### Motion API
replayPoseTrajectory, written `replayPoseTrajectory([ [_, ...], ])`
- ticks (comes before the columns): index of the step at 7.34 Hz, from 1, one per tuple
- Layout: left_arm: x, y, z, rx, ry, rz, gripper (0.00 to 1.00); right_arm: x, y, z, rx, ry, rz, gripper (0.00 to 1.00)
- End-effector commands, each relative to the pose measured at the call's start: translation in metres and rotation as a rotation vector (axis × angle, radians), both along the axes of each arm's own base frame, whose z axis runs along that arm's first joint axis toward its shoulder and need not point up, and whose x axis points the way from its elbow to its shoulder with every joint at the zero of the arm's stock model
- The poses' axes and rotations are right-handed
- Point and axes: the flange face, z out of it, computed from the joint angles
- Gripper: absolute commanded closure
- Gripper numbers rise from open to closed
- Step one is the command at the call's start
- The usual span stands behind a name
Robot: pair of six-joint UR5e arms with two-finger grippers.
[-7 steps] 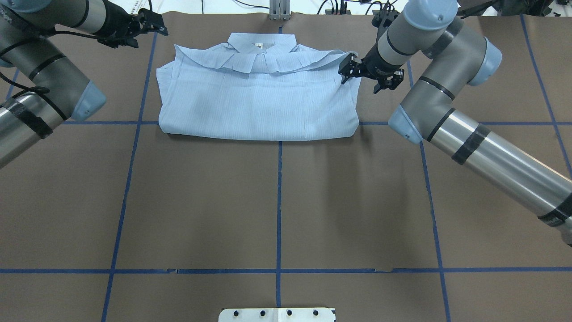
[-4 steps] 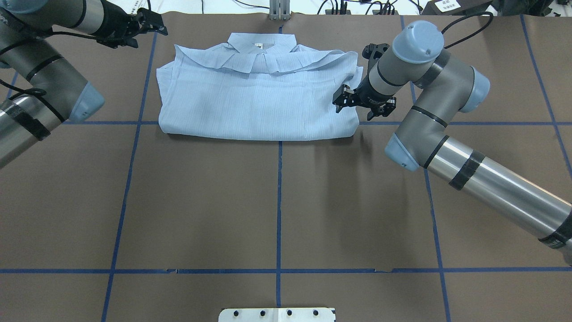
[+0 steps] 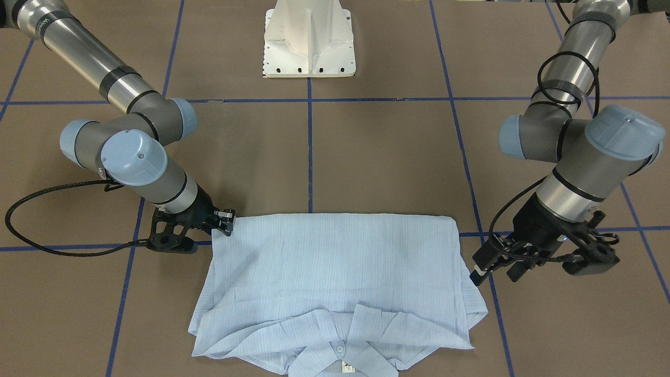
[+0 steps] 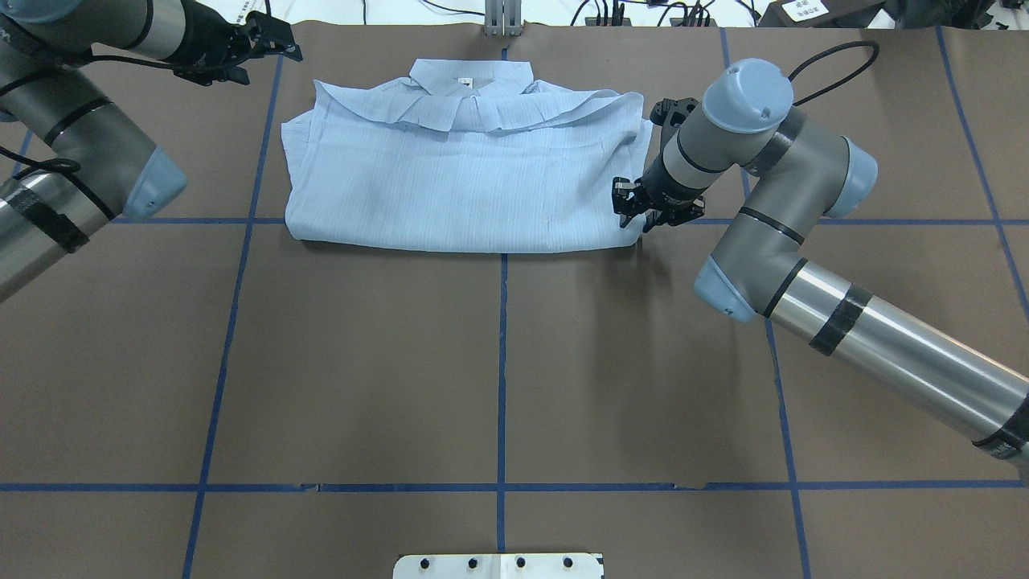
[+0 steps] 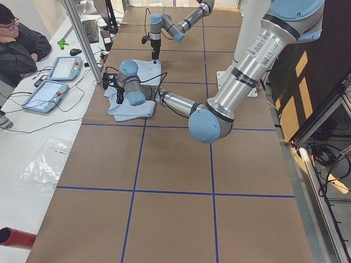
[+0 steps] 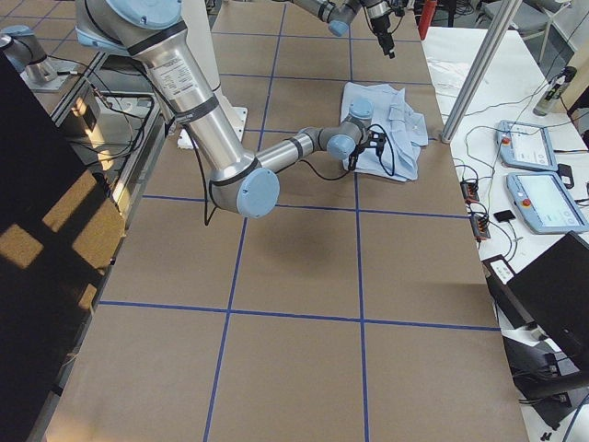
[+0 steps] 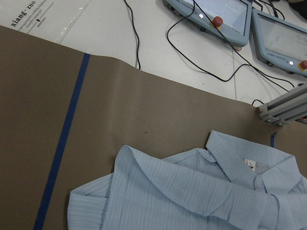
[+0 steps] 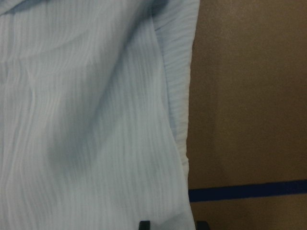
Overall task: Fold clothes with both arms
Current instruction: 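Grasp the folded shirt's edge with the right gripper and drag it toward the robot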
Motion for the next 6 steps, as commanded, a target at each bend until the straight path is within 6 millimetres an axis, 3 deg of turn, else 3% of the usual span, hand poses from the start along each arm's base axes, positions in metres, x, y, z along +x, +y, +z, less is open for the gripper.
replayPoseTrajectory([
  [1,0.000,0.001,0.002,-0.003,-0.001,0.000,0.00,0.003,0.002,0.008,-0.005,0.002,-0.005,1.00],
  [3,-0.001,0.001,0.001,-0.003,0.001,-0.001,0.00,0.016,0.014,0.001,0.012,-0.025,-0.018,1.00],
  [6,-0.005,0.006,0.002,-0.002,0.006,-0.005,0.00,0.070,0.078,0.010,0.046,-0.066,-0.035,1.00],
])
